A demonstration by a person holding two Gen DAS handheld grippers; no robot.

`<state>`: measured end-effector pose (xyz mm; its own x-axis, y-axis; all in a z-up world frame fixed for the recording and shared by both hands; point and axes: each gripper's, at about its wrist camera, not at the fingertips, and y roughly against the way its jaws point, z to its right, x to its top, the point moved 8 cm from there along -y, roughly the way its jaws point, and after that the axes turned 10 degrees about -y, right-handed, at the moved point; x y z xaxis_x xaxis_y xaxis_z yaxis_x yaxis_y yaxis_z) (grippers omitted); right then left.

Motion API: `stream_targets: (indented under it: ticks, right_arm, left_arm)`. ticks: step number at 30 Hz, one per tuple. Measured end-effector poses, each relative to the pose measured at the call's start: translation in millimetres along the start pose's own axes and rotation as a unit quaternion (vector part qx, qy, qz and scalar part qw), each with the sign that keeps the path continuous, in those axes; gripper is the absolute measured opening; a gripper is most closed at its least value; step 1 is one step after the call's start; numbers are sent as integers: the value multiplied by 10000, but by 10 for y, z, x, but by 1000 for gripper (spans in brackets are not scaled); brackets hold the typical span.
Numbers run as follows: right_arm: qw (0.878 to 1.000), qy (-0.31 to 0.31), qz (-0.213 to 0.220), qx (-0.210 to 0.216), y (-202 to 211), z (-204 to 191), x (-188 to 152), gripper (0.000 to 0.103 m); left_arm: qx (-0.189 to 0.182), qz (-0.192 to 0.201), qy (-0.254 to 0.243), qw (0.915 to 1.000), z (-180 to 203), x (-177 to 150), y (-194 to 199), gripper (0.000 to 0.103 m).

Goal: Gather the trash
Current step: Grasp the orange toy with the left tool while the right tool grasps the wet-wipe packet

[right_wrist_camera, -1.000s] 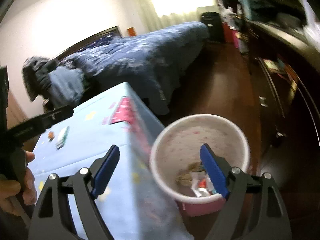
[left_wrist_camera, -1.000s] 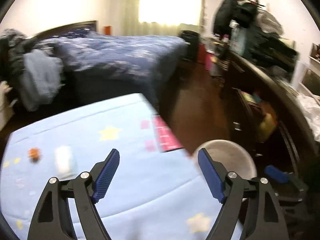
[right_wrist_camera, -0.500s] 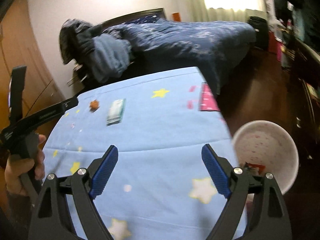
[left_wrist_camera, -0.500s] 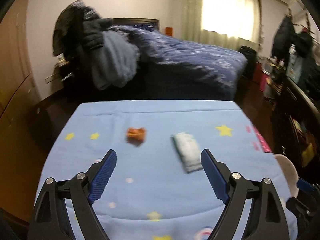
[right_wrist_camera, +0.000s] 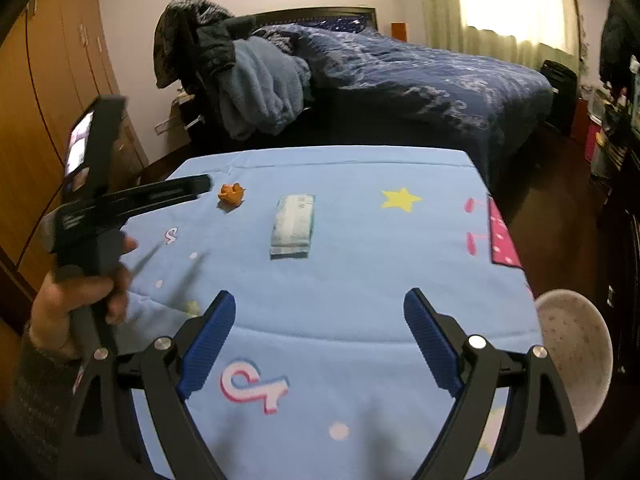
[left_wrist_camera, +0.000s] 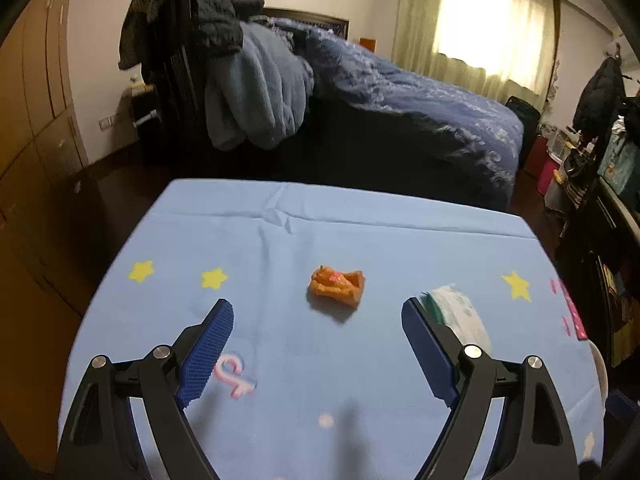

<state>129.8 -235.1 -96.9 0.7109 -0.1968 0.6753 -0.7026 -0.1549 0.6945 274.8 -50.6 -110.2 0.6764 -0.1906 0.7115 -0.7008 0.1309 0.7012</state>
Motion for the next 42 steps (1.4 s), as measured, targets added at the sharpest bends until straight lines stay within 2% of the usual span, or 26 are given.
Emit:
stream_targets:
  ticks: [10, 13, 19, 21, 22, 27, 34, 39, 42]
  right_arm:
    - [9998, 107, -132, 88, -253, -112, 142, 87]
    - [9998, 138, -119, 84, -268, -115, 176, 87]
    - [9998, 114, -176, 52, -319, -107, 194, 87]
    - [9997, 122, -208, 37, -354, -117, 200, 87]
    - [9997, 128, -219, 32, -380, -119, 203, 87]
    - [9995, 144, -269, -38, -581, -164, 272, 87]
    - [9974, -50, -725, 6, -1136, -266, 382, 87]
    - [9955, -83, -913, -240, -1403, -279, 375, 86]
    - [9956, 22, -868, -361, -1446, -318, 375, 86]
  left_arm:
    - [167, -302, -104, 9993, 39, 103, -560, 85]
    - [210, -428, -15, 9989, 16, 94, -646, 81]
    - [205, -620, -68, 9978, 29, 71, -724, 62]
    - [291, -637, -149, 9974, 35, 71, -720, 43]
    - [316, -643, -182, 9973, 34, 73, -721, 42]
    - [324, -640, -155, 9973, -25, 41, -689, 41]
    - [473, -666, 86, 9966, -350, -76, -569, 41]
    - [533, -671, 210, 9961, -580, -163, -489, 41]
    - [548, -663, 321, 9958, -690, -202, -451, 41]
